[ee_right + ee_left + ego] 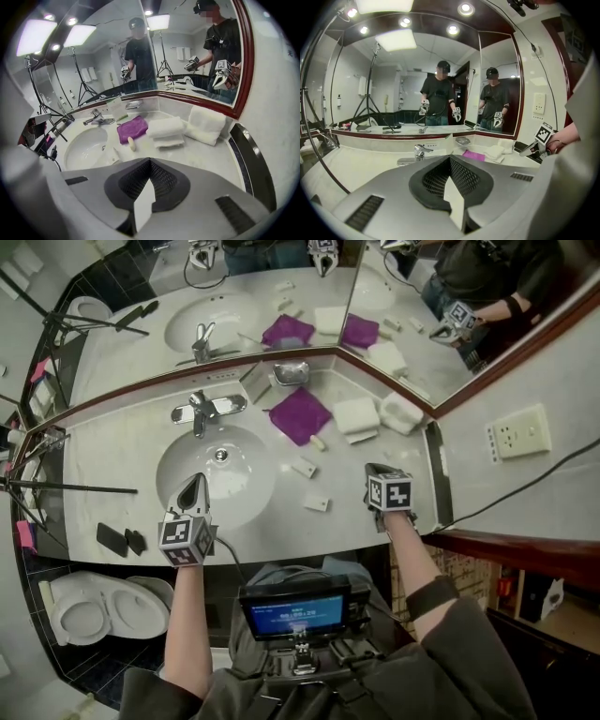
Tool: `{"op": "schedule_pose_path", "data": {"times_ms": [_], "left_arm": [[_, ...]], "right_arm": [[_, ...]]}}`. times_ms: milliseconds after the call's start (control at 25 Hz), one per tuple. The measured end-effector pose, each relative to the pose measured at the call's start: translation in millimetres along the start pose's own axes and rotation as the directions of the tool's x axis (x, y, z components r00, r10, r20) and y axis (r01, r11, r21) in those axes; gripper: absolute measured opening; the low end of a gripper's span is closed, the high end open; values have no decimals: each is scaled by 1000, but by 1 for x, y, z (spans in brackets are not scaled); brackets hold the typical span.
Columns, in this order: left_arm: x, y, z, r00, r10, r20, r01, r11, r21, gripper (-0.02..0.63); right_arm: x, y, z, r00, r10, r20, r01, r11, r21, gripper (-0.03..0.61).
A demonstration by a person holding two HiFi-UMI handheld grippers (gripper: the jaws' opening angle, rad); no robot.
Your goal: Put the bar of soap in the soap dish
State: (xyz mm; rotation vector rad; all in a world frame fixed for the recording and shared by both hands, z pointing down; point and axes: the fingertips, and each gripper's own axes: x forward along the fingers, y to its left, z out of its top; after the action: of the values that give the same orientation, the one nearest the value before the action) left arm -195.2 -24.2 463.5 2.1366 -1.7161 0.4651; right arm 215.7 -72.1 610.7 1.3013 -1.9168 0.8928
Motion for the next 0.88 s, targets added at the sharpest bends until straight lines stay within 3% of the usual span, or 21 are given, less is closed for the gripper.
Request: {"op": "schedule_pose_path", "data": {"times_ms": [560, 720, 880], "left_arm": [[10, 0, 4, 1000, -7, -15, 8, 1000, 14, 1], [12, 1, 2, 1000, -1, -20, 1, 1000, 11, 1], [12, 2, 0, 1000, 1, -25, -1, 1000, 6, 1]], "right_arm": [[23, 19, -12, 997, 71, -37, -69, 996, 49, 18], [31, 29, -10, 991, 132, -23, -126, 976, 175, 21], [36, 46, -1, 977, 212, 8, -205, 932, 299, 101]]}}
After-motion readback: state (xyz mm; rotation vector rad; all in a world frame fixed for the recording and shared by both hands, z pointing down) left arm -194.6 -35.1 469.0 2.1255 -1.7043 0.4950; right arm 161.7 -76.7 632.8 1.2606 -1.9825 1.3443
